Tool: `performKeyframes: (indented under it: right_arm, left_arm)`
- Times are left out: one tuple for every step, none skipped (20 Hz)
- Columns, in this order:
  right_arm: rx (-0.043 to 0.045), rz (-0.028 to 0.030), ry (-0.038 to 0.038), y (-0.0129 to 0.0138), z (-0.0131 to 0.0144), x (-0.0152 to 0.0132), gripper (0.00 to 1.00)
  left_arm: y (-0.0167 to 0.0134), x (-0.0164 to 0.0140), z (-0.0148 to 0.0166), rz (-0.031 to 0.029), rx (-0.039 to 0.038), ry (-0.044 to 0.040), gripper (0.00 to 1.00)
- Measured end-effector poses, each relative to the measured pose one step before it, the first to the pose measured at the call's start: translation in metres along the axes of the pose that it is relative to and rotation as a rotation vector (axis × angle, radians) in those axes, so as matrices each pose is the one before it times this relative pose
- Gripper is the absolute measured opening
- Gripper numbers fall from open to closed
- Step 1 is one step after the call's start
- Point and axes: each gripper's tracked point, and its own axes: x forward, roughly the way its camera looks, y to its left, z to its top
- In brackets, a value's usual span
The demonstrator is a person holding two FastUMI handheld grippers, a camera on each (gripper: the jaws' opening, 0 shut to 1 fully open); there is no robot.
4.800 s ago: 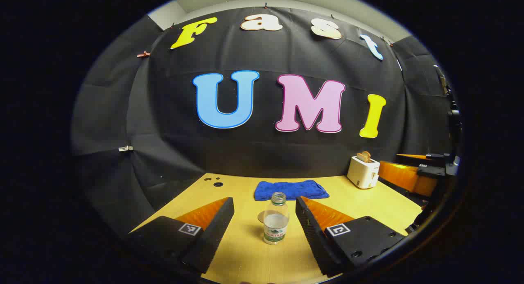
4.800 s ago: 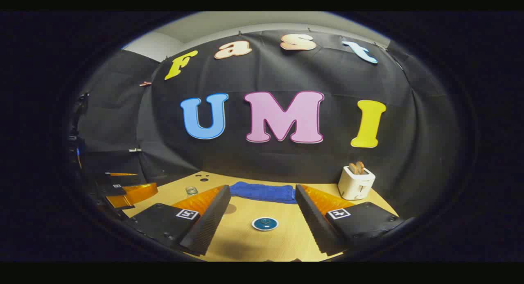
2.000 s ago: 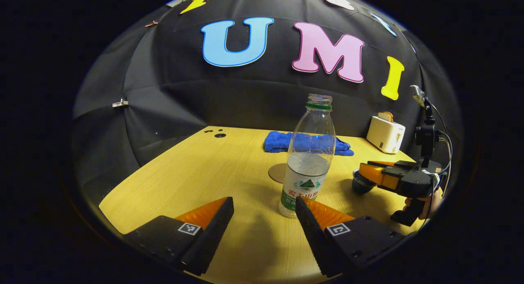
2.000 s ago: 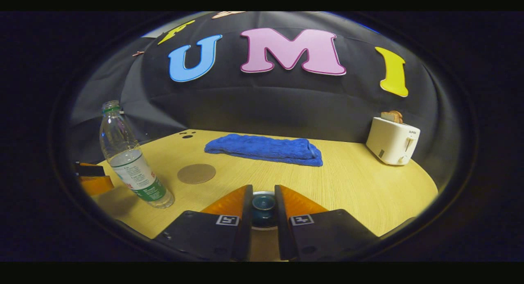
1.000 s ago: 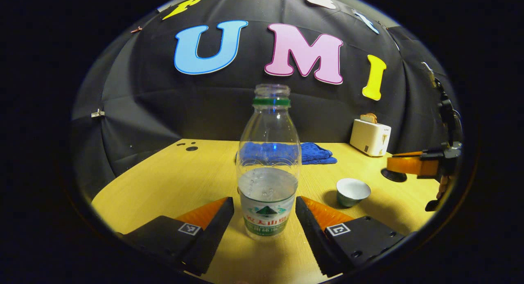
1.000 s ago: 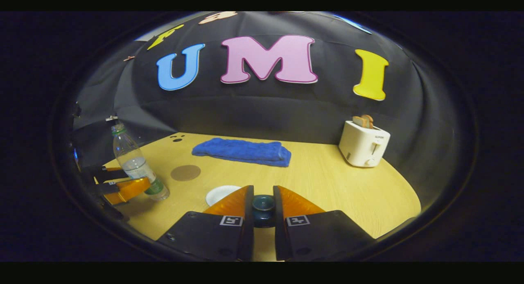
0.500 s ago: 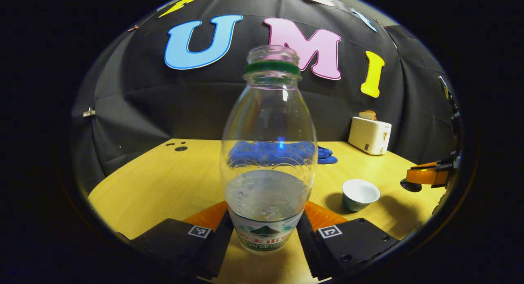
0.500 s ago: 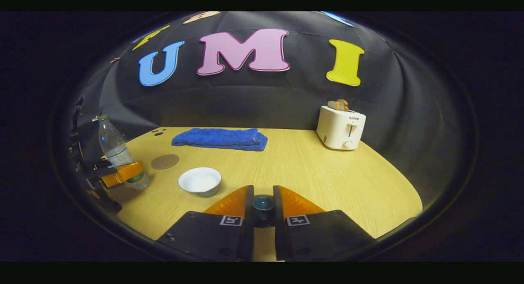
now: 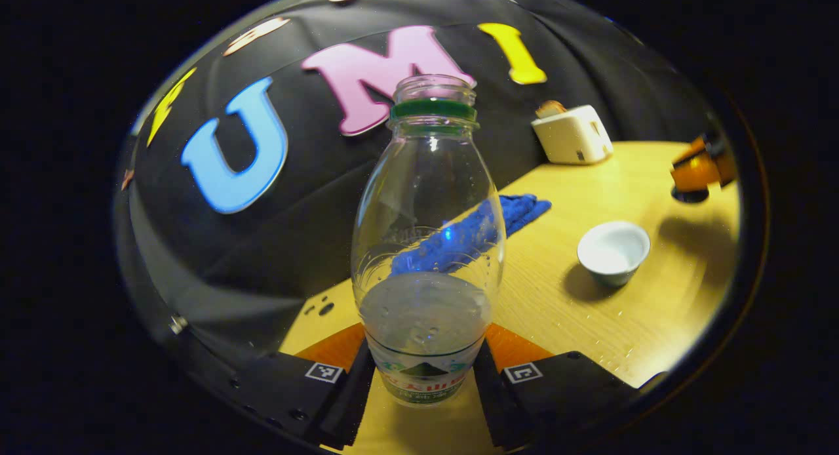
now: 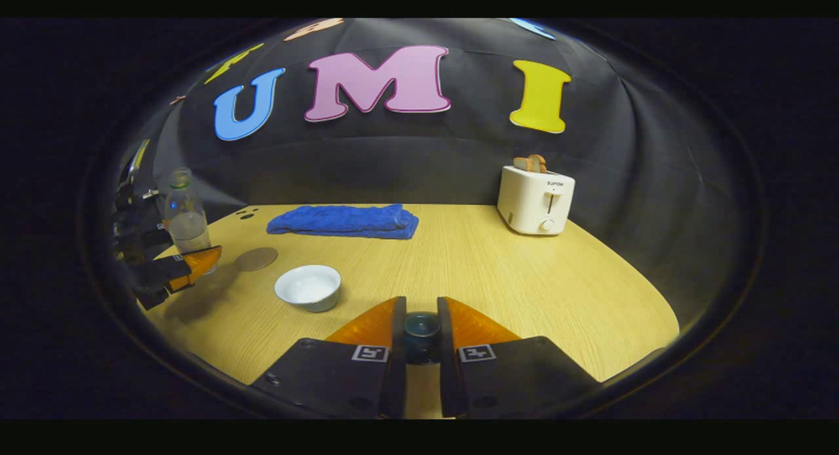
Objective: Open the teacup lid with one hand, grasp the water bottle and pour water into the teacup with the other hand; after pouring, place the water bottle on the coaster and then close the teacup lid.
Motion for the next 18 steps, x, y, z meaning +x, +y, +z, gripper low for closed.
performKeyframes:
  right_arm:
    - [0.00523,-0.00361,-0.00180,-0.00184,-0.00074,-0.00120,0.24]
    - [0.00267,-0.00403,0.00141,-0.00274,-0.00242,-0.00191,0.19]
    - [-0.00109,-0.00310,0.00321,-0.00211,-0.00181,-0.00102,0.24]
    - [-0.00510,-0.00389,0.00332,-0.00221,-0.00212,-0.00074,0.19]
    - [-0.00708,-0.00518,0.00107,-0.00304,-0.00135,-0.00188,0.24]
    - [-0.00435,-0.00459,0.00156,-0.00274,-0.00150,-0.00180,0.24]
    - [-0.00059,-0.00582,0.00310,-0.00335,-0.00151,-0.00139,0.24]
    - [0.00251,-0.00676,-0.00205,-0.00344,-0.00084,-0.00160,0.24]
    - [0.00240,-0.00864,-0.00146,-0.00323,-0.00014,-0.00165,0.24]
    - [0.00270,-0.01014,-0.00027,-0.00343,-0.00104,-0.00061,0.24]
    - [0.00753,-0.00769,0.00096,-0.00361,-0.00129,-0.00106,0.24]
    - [0.01238,-0.00704,0.00326,-0.00295,-0.00230,-0.00073,0.24]
    - [0.00782,-0.00537,0.00205,-0.00252,-0.00142,-0.00043,0.24]
    - [0.00461,-0.00714,-0.00191,-0.00300,-0.00054,-0.00119,0.24]
    - [0.00492,-0.00883,-0.00706,-0.00354,0.00108,-0.00047,0.29]
    - [0.00185,-0.00321,0.00117,-0.00222,-0.00122,-0.00047,0.24]
    - [-0.00069,-0.00310,-0.00070,-0.00145,0.00038,-0.00031,0.24]
    - [-0.00053,-0.00074,0.00028,-0.00159,-0.00082,0.00080,0.24]
  left_arm:
    - [-0.00229,0.00225,0.00488,-0.00496,0.07688,-0.00761,0.74]
    - [-0.00106,0.00196,0.00424,-0.00399,0.06639,-0.00528,0.74]
    - [-0.00271,0.00279,0.00394,-0.00817,0.05363,-0.00417,0.74]
    - [-0.00219,0.00445,0.00230,-0.00894,0.04479,-0.00077,0.74]
    - [-0.00294,0.00388,0.00171,-0.00925,0.03947,0.00427,0.74]
    - [-0.00098,0.00331,-0.00118,-0.00784,0.04065,0.00416,0.73]
    - [-0.00145,0.00374,0.00213,-0.00507,0.04412,-0.00130,0.73]
    - [-0.00270,0.00318,-0.00024,-0.00598,0.04681,0.00309,0.73]
    - [-0.00112,0.00483,0.00169,-0.00700,0.04243,0.00322,0.74]
    - [-0.00115,0.00409,-0.00092,-0.01165,0.03432,0.00480,0.73]
    - [-0.00156,0.00337,0.00033,-0.00986,0.02108,0.00015,0.69]
    - [-0.00377,0.00485,-0.00148,-0.01320,0.04042,0.01009,0.74]
    - [-0.00022,0.00283,-0.00118,-0.00359,0.03589,0.00966,0.74]
    - [-0.00198,0.00269,-0.00018,-0.00468,0.03284,0.00633,0.74]
    - [0.00107,0.00491,0.00083,-0.00148,0.02524,0.00184,0.74]
    - [-0.00189,0.00412,0.00027,-0.00991,0.03484,0.00234,0.74]
    - [0.00023,0.00331,-0.00105,-0.00340,0.02555,-0.00103,0.74]
    - [-0.00003,0.00268,-0.00081,-0.00351,0.03045,0.00234,0.74]
